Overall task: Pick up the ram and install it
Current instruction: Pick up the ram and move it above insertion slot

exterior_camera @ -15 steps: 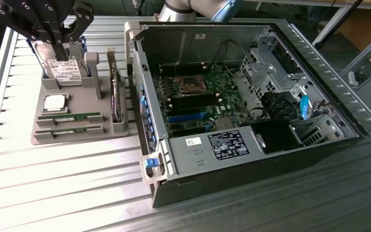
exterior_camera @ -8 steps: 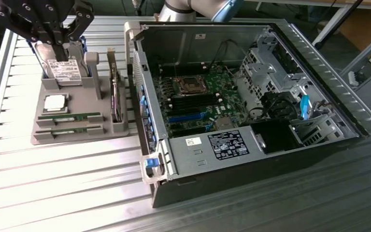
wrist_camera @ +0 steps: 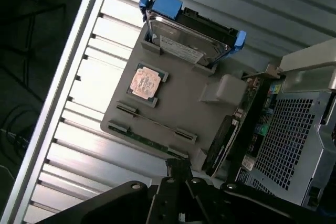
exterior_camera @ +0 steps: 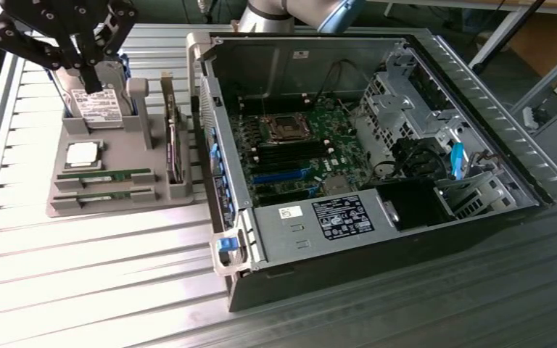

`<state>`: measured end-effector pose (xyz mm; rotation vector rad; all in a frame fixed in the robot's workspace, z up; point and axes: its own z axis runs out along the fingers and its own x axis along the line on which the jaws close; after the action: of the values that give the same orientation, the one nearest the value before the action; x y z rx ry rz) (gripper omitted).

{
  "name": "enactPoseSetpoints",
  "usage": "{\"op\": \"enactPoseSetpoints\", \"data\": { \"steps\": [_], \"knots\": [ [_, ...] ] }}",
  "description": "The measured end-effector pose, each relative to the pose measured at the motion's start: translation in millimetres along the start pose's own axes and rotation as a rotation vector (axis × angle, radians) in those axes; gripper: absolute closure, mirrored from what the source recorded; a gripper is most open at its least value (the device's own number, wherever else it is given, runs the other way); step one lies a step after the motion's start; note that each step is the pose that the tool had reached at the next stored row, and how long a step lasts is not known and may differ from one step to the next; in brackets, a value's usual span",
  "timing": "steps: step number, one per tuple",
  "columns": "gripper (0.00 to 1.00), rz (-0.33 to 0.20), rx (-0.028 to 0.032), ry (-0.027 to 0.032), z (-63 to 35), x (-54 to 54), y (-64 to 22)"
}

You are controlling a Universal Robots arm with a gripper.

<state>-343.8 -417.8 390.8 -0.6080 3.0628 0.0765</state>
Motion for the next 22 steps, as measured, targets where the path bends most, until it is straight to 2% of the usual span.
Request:
{"op": "enactPoseSetpoints", "data": {
  "steps": [2, 9, 14, 16, 17, 19, 22],
  "knots": [
    [0.91, -0.073, -0.0018, 0.0033, 0.6, 0.0, 0.0],
    [0.91, -0.403, -0.0072, 0.0199, 1.3, 0.0, -0.1],
    [0.91, -0.575, -0.0084, 0.0295, 1.3, 0.1, -0.1],
    [0.91, -0.7, -0.0101, 0.0358, 1.4, 0.1, -0.1],
    [0.91, -0.728, -0.0105, 0.0371, 1.4, 0.1, -0.1],
    [0.91, -0.844, -0.0128, 0.0423, 1.6, 0.0, -0.1],
    [0.91, -0.919, -0.0142, 0.0456, 1.9, 0.1, -0.1]
  ]
}}
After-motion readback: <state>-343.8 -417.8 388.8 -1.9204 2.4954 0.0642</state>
